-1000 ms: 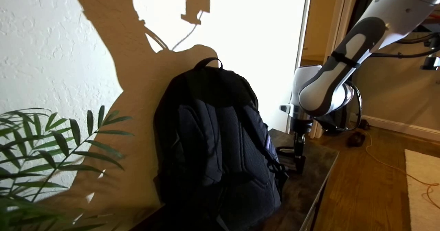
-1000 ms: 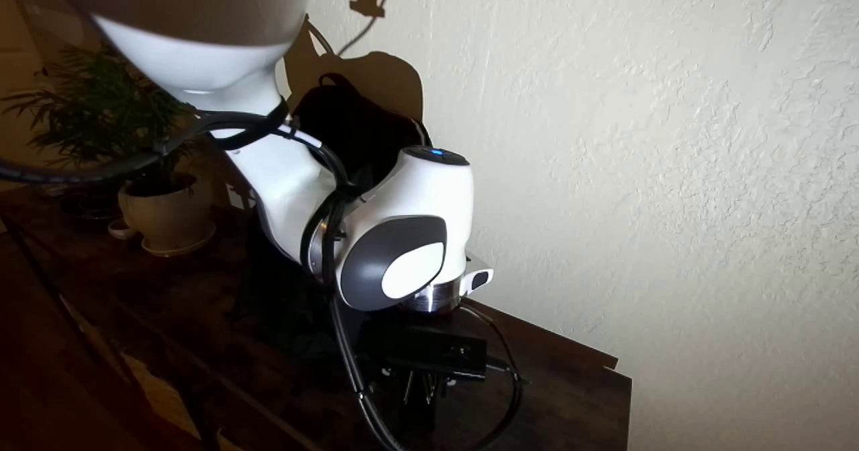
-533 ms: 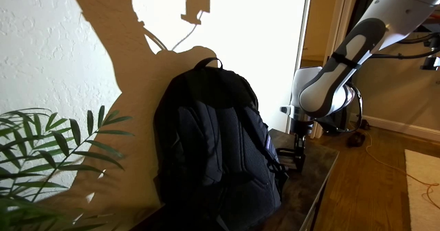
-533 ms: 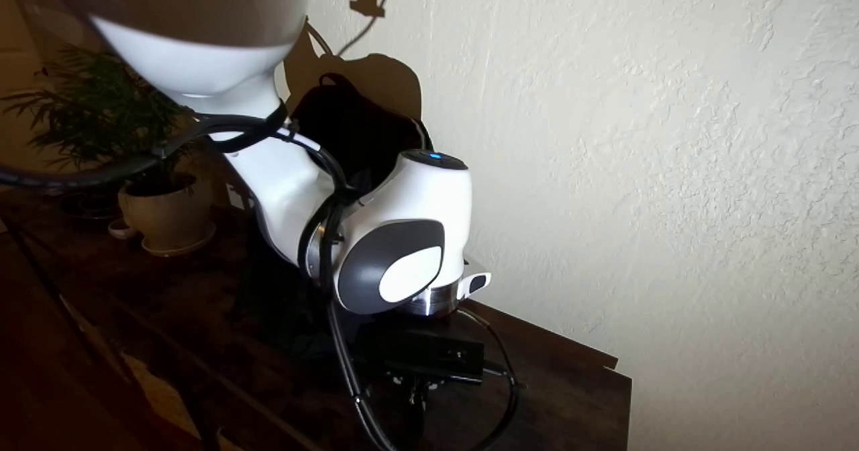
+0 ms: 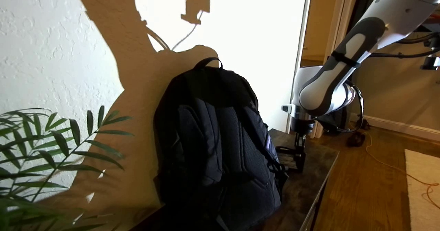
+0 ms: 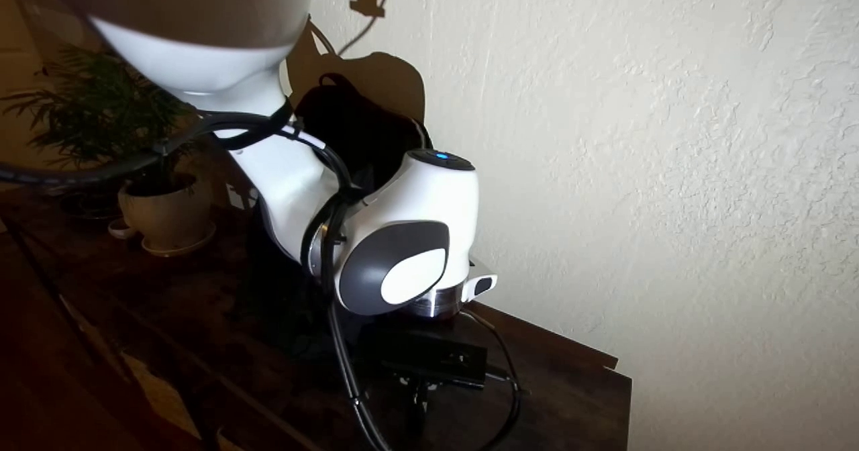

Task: Get the wallet from the top of the cabinet and put it in the backpack

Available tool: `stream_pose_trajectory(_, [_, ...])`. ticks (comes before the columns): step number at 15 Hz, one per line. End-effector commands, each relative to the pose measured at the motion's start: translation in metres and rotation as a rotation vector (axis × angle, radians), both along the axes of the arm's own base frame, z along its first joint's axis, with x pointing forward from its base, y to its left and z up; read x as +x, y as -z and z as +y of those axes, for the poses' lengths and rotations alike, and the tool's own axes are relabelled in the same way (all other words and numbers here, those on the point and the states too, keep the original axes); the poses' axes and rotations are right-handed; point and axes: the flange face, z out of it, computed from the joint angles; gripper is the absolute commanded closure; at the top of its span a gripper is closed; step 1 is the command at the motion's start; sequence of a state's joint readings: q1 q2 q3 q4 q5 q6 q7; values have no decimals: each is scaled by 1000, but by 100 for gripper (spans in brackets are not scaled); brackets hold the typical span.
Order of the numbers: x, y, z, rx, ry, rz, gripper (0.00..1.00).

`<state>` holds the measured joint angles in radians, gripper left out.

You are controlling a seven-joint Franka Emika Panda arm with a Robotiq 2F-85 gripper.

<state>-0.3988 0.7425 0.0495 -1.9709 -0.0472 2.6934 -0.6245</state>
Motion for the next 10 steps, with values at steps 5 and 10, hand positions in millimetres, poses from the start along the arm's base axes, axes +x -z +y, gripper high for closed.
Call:
stream_pose_trajectory(5, [-7, -48, -11, 2, 87, -17, 96])
stream_pose_trajectory(10, [-7, -83, -13, -11, 107, -13, 96])
